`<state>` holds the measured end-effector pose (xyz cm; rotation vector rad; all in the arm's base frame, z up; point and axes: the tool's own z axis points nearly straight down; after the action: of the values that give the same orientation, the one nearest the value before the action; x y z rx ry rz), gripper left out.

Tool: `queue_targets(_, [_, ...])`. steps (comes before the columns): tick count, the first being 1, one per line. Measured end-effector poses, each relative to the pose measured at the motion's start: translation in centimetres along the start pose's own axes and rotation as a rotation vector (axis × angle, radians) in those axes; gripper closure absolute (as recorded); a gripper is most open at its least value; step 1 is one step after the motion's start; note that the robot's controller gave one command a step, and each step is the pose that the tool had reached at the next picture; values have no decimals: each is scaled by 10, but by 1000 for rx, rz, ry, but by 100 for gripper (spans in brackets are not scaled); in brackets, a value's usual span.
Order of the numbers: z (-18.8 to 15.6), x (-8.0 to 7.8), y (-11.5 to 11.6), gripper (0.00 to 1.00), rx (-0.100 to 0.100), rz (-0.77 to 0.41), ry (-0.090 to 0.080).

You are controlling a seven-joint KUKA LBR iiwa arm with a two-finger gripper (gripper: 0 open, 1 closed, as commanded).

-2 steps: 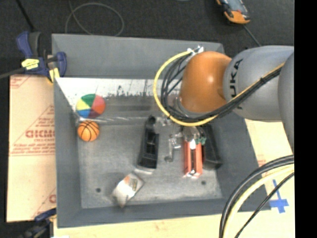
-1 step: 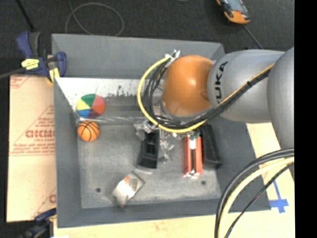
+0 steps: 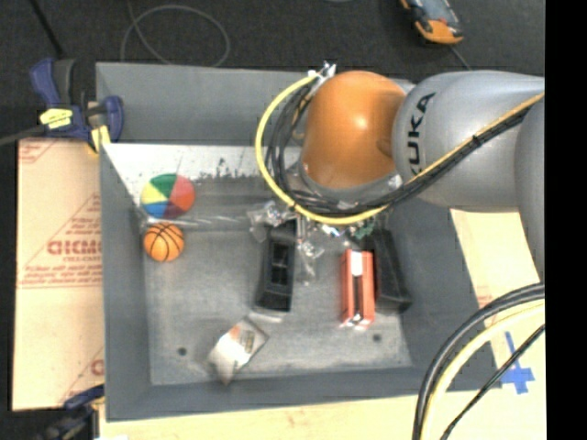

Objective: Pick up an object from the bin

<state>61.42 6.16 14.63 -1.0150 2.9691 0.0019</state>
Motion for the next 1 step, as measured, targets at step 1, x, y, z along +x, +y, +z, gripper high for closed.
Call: queue_targets(1, [33, -2, -6, 0, 3, -325, 0])
